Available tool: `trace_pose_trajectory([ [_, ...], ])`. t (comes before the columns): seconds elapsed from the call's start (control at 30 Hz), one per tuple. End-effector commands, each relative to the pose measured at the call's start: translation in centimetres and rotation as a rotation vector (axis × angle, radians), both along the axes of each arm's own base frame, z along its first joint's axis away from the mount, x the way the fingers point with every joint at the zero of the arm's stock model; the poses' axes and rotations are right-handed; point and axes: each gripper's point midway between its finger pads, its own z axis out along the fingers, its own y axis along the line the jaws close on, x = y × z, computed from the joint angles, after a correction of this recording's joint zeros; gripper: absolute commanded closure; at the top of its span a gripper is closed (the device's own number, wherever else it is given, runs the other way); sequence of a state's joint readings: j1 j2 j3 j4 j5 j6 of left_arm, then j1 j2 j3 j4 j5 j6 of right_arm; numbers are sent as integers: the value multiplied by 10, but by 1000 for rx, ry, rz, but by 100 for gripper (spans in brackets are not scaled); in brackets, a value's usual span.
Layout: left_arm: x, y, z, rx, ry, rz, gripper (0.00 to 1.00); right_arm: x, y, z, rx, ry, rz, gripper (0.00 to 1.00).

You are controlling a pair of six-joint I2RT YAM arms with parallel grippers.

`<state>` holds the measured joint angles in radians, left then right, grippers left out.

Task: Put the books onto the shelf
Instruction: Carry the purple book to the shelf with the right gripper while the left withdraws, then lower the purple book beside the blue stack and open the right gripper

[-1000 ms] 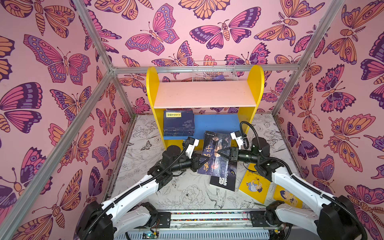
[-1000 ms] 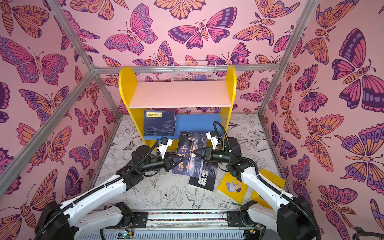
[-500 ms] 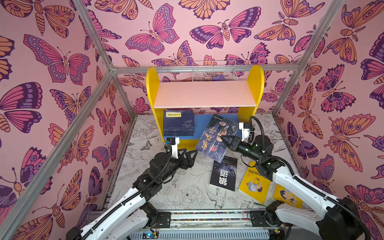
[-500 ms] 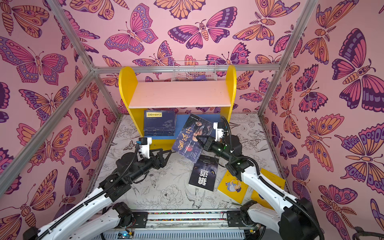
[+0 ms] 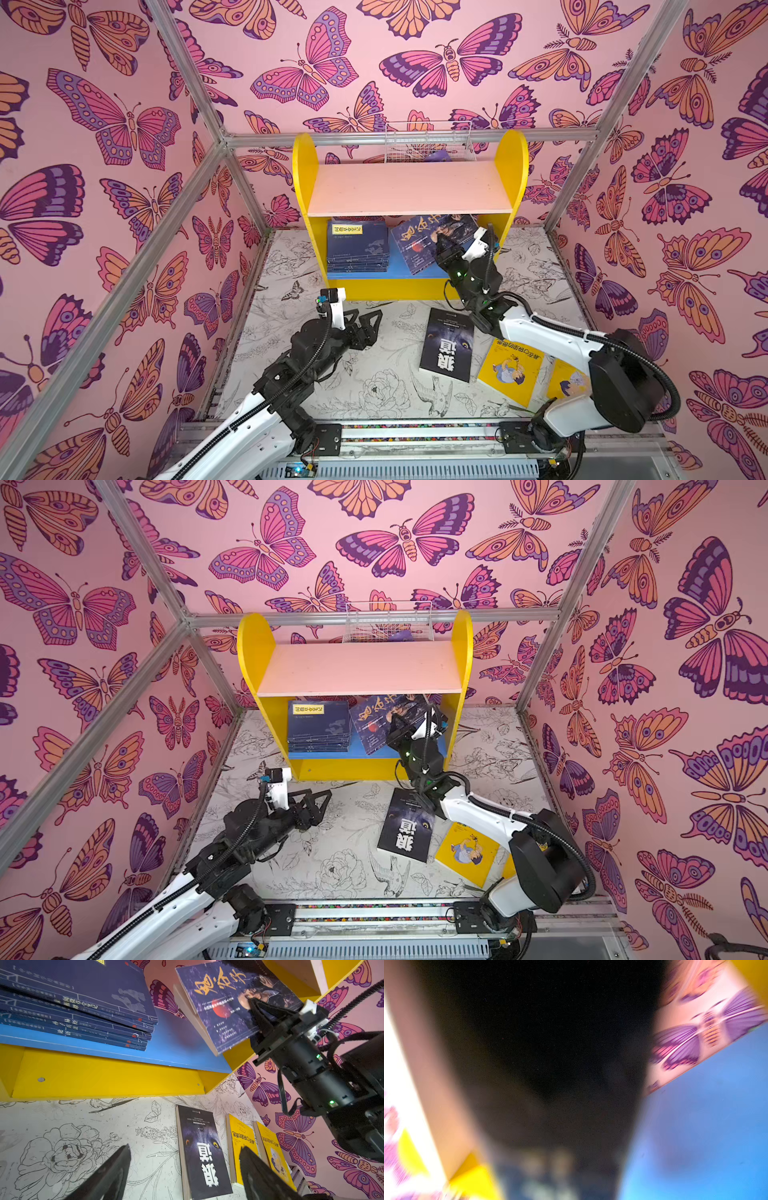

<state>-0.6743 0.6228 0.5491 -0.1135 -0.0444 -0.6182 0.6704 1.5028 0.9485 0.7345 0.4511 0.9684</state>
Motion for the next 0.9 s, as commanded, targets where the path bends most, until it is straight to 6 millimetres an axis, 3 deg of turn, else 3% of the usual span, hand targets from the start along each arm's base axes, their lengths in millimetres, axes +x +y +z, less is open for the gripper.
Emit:
trace_pose_trajectory([
  [0.0, -4, -4, -3, 11, 14, -36, 15, 9, -48, 23, 206, -1, -291, 100],
  [0.3, -5, -4, -5, 7, 21, -41, 14, 34, -57, -44, 348, 225, -413, 93],
  [0.47, -6, -5, -5, 5, 22, -45, 14, 39, -69, -63, 393, 299, -450, 85],
  [0.53, -6, -6, -6, 6, 27, -49, 14, 38, -76, -79, 437, 384, -467, 65],
  [0.6, -6, -7, -7, 8, 32, -50, 14, 36, -82, -86, 461, 437, -466, 34],
  [0.73, -4, -8, -8, 8, 40, -48, 14, 26, -89, -92, 416, 510, -459, 3],
  [0.77, -3, -9, -8, 6, 39, -50, 14, 20, -93, -80, 418, 504, -455, 1],
  [0.87, -1, -12, -9, 6, 42, -56, 14, 6, -101, -81, 371, 568, -483, 1],
])
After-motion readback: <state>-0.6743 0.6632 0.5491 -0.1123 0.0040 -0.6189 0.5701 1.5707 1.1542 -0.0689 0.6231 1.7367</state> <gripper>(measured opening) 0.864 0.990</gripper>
